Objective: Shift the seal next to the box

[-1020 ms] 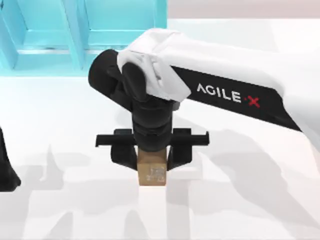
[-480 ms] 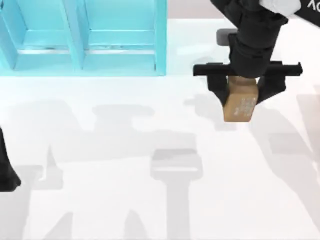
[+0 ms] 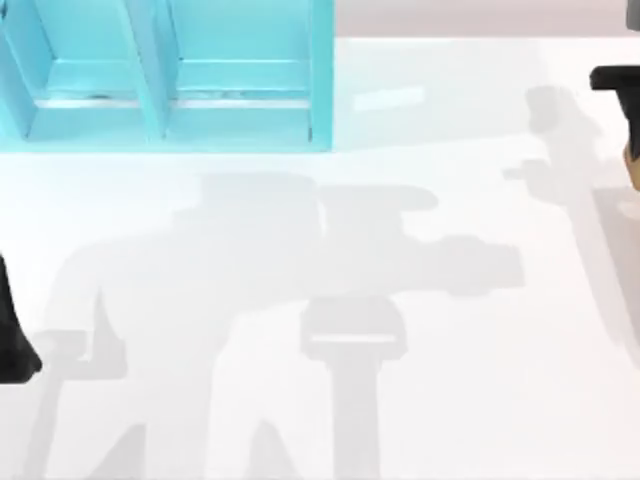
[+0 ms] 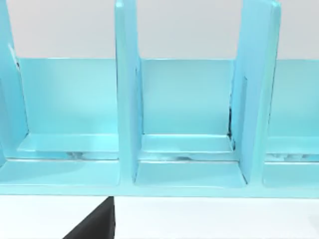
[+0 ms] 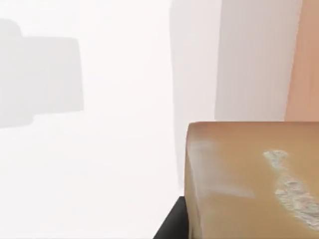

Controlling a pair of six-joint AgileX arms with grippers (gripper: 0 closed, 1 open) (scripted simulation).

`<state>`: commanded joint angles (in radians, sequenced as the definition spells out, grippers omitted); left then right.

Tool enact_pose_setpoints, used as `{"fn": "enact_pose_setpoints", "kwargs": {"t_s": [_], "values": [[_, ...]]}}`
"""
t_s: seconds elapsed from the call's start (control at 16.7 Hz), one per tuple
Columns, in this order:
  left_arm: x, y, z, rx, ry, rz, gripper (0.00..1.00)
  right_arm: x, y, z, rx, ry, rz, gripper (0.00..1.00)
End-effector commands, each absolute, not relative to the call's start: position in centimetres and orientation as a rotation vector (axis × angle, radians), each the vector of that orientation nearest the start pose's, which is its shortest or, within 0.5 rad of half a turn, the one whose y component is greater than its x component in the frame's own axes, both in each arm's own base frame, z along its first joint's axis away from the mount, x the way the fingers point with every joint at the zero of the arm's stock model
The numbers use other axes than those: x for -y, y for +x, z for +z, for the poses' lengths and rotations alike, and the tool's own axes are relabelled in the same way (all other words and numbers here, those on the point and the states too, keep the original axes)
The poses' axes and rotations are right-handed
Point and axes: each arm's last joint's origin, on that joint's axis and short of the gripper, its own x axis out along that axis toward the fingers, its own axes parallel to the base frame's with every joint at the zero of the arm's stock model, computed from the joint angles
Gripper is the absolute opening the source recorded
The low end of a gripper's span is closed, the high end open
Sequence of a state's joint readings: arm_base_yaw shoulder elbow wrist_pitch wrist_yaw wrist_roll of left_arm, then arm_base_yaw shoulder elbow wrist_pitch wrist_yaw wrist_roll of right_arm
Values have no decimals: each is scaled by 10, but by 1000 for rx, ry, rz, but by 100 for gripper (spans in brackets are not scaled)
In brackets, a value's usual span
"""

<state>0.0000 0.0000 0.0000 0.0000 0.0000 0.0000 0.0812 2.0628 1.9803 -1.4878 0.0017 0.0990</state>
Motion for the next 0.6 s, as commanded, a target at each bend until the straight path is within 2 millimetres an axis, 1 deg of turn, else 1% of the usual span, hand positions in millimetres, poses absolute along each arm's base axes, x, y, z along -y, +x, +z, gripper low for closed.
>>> {"fn": "enact_pose_setpoints", "kwargs": {"t_s": [0.06, 0.24, 0.42, 0.6], "values": [[1, 106, 160, 0, 0, 0, 100, -34, 398, 275, -1570, 8, -8, 0], [1, 106, 160, 0, 0, 0, 100, -34, 398, 275, -1570, 8, -8, 0], [1, 106, 160, 0, 0, 0, 100, -35, 398, 270, -1571, 7, -8, 0], [1, 106, 160, 0, 0, 0, 100, -35, 399, 252, -1569, 7, -7, 0]]}}
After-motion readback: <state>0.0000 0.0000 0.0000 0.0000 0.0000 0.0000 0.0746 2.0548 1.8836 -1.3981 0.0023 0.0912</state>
